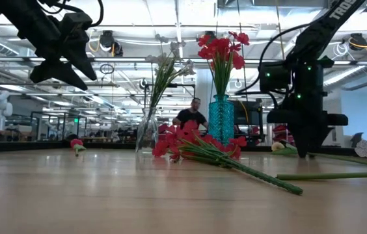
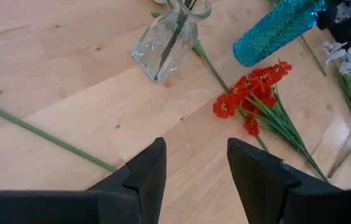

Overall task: Sort flowers into vase by color
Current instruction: Put the yellow tulip into the transparent vase

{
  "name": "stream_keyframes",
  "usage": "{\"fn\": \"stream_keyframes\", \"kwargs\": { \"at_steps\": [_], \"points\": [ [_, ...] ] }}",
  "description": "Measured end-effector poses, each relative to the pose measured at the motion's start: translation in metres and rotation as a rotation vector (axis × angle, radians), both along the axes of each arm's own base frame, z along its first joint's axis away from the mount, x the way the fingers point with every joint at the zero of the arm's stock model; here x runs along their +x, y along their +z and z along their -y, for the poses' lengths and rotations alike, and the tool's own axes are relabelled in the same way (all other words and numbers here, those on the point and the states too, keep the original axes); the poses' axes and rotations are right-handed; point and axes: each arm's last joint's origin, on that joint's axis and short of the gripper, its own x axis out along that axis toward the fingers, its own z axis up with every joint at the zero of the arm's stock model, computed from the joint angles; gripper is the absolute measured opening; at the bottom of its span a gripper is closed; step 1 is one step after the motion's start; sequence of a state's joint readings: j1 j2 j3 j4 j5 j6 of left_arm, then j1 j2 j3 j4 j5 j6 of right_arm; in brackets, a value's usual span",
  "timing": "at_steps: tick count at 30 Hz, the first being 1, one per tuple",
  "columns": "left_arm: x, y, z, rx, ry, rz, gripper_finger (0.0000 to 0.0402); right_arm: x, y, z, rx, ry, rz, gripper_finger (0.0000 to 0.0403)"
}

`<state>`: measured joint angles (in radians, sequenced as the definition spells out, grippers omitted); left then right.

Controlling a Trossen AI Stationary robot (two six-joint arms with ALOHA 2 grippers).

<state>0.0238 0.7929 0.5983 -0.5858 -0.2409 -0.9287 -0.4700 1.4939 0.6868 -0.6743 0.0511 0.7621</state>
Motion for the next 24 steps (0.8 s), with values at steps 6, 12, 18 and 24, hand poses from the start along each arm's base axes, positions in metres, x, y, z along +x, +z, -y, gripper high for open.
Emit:
{"fn": "stream_keyframes", "kwargs": {
  "at_steps": [6,12,18,24],
  "points": [
    [0.0,0.0,0.0,-0.004,0.004,0.002,0.0175,0.003,0.001,-0.007,-0.008,0.029,0.004,0.003],
    [0.0,0.0,0.0,-0.004,0.005,0.003,0.0175,-0.007,0.02,-0.022,0.003,0.023,0.02,0.0011],
    [0.0,0.0,0.0,-0.004,0.006,0.005,0.0175,-0.029,0.058,-0.044,-0.081,-0.022,0.111,0.0004],
    [0.005,0.005,-0.001,0.039,-0.022,0.069,0.0175,-0.053,0.096,-0.062,-0.227,-0.086,0.354,0.0002]
  ]
}}
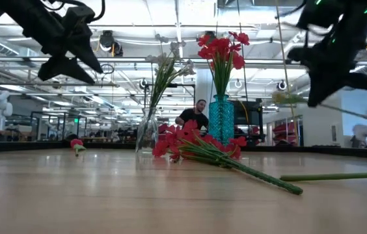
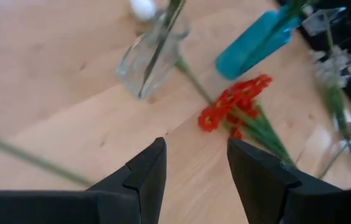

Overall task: Sort flowers into vase by color
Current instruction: Put the yellow tulip into the transparent vase

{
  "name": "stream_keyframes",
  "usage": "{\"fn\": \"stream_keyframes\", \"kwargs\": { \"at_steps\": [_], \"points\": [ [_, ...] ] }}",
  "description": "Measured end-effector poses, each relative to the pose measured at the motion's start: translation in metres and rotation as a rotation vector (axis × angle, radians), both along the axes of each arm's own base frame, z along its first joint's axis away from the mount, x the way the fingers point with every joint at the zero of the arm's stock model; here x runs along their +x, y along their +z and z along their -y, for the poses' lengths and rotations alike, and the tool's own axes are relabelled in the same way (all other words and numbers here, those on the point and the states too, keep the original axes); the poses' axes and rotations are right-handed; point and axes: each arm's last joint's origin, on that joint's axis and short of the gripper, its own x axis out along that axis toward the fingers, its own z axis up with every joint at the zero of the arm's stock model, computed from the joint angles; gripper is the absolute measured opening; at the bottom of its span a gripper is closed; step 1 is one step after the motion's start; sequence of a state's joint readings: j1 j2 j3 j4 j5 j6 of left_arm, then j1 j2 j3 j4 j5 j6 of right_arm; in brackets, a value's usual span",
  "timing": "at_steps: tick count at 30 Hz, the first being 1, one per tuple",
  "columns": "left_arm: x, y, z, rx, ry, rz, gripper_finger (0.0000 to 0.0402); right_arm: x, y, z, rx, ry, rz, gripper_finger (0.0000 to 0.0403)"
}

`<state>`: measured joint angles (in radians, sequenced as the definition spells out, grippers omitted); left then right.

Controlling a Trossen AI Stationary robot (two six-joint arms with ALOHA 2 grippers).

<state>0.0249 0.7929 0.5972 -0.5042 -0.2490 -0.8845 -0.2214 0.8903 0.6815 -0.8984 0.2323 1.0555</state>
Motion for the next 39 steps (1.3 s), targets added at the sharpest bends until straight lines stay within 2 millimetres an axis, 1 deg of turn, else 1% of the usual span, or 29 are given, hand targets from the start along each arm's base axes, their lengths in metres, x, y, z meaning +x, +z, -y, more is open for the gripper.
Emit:
{"fn": "stream_keyframes", "kwargs": {
  "at_steps": [5,9,12,17,22,25,28,34,39],
  "points": [
    [0.005,0.007,-0.002,0.058,0.02,0.083,0.0175,-0.014,0.025,-0.008,-0.148,-0.03,0.222,0.0001],
    [0.008,0.012,-0.005,0.093,0.028,0.128,0.0175,-0.013,0.046,-0.012,-0.279,0.008,0.431,0.0001],
    [0.01,0.016,-0.006,0.147,0.0,0.156,0.0175,-0.007,0.062,-0.016,-0.395,0.059,0.571,0.0001],
    [0.014,0.024,-0.008,0.21,-0.031,0.231,0.0175,0.009,0.09,-0.025,-0.574,0.203,0.784,0.0],
    [0.017,0.033,-0.008,0.264,-0.058,0.304,0.0175,0.026,0.105,-0.036,-0.676,0.324,0.924,0.0],
    [0.018,0.037,-0.008,0.299,-0.071,0.34,0.0175,0.04,0.11,-0.043,-0.69,0.409,0.905,0.0],
    [0.02,0.042,-0.007,0.33,-0.103,0.381,0.0175,0.061,0.117,-0.049,-0.719,0.508,0.865,0.0],
    [0.022,0.053,-0.005,0.413,-0.188,0.479,0.0175,0.116,0.135,-0.057,-0.781,0.714,0.782,0.0],
    [0.022,0.064,-0.005,0.5,-0.204,0.568,0.0175,0.161,0.143,-0.058,-0.828,0.802,0.634,0.0]
  ]
}}
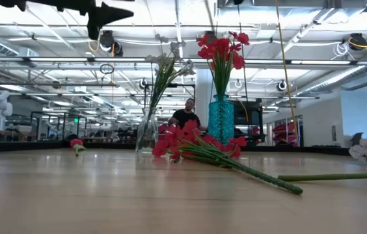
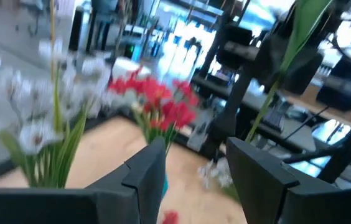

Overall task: Sort flowers into vase by color
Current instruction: Put the yellow tulip into the transparent vase

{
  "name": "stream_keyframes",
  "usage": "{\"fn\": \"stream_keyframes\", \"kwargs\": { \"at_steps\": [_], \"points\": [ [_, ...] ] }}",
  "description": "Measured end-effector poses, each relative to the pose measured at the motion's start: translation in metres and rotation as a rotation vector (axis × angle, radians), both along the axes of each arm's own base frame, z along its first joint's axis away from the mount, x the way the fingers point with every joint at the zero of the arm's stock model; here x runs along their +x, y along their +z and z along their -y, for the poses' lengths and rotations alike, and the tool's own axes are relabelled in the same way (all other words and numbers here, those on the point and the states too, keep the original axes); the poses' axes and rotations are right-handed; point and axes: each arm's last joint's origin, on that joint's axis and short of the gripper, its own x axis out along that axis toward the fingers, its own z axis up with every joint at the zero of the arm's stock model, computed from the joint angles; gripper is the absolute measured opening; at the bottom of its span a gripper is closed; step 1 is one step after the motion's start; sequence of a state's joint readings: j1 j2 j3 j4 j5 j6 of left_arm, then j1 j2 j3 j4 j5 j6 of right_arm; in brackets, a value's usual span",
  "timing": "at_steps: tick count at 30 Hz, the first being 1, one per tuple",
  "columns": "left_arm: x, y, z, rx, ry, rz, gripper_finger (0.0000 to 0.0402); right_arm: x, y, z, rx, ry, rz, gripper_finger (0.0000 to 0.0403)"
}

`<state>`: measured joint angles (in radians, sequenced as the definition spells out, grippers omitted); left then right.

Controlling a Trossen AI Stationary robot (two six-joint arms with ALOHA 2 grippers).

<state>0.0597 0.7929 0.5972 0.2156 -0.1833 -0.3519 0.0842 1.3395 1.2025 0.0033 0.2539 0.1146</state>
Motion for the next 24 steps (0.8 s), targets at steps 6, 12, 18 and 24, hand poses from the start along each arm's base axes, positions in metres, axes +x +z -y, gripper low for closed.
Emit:
{"fn": "stream_keyframes", "kwargs": {
  "at_steps": [6,12,18,24],
  "points": [
    [0.0,0.008,0.001,0.077,-0.02,0.071,0.0175,0.05,0.002,0.006,-0.016,0.069,-0.032,0.0],
    [0.0,0.011,0.004,0.129,-0.101,0.094,0.0175,0.088,-0.01,0.013,-0.008,0.11,-0.087,0.0],
    [0.0,0.011,0.008,0.233,-0.145,0.079,0.0175,0.111,-0.026,0.013,-0.001,0.119,-0.158,0.0],
    [0.0,0.012,0.011,0.297,-0.155,0.076,0.0175,0.121,-0.025,0.014,-0.013,0.119,-0.153,0.0]
  ]
}}
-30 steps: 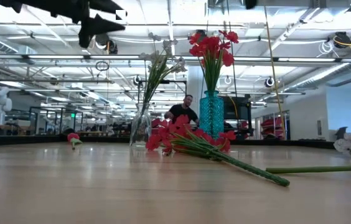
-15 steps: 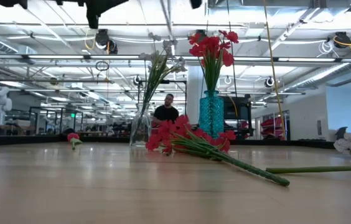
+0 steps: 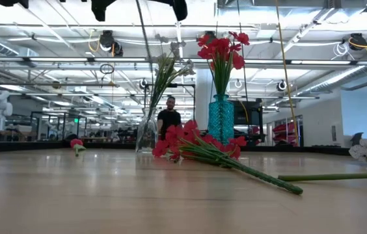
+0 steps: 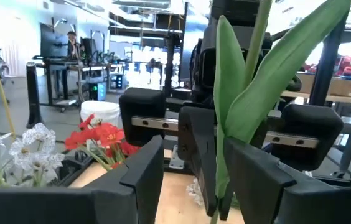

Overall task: Sort flowers into vase by color
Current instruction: Put the yellow tulip into the transparent vase

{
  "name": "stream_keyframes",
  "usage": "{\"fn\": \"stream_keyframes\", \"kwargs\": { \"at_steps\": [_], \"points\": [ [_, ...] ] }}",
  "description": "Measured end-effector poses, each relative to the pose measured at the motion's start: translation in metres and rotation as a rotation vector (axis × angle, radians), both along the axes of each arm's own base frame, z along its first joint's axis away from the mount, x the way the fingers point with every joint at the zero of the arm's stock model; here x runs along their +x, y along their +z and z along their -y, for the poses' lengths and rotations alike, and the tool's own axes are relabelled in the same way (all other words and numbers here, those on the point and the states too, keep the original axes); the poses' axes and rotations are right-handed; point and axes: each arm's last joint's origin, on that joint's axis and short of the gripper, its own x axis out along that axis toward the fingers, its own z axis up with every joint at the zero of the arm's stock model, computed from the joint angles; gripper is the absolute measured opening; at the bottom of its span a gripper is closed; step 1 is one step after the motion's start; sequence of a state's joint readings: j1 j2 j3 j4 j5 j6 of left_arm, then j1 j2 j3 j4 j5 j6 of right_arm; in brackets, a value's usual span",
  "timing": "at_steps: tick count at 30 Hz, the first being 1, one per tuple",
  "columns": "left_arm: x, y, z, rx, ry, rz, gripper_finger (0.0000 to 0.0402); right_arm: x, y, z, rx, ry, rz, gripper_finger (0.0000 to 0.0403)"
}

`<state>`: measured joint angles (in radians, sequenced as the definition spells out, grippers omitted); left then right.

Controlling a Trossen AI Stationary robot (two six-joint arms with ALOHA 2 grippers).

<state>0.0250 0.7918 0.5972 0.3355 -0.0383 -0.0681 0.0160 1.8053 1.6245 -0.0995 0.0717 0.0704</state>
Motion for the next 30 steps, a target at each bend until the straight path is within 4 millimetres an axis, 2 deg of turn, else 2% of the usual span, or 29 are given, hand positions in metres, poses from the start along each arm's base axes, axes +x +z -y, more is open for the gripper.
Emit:
{"fn": "stream_keyframes", "kwargs": {
  "at_steps": [6,14,20,30],
  "points": [
    [0.0,-0.001,0.0,0.005,0.003,-0.013,0.0175,0.001,0.002,0.005,-0.012,-0.008,0.016,0.0],
    [0.001,-0.008,-0.001,0.043,0.044,-0.084,0.0175,-0.007,0.026,0.009,-0.059,-0.023,0.128,0.0],
    [0.001,-0.005,-0.001,0.044,0.047,-0.05,0.0175,-0.008,0.02,0.017,-0.051,-0.06,0.083,0.0],
    [-0.001,0.005,-0.001,0.044,0.051,0.047,0.0175,-0.008,0.016,0.016,-0.057,-0.054,0.042,0.0]
  ]
}}
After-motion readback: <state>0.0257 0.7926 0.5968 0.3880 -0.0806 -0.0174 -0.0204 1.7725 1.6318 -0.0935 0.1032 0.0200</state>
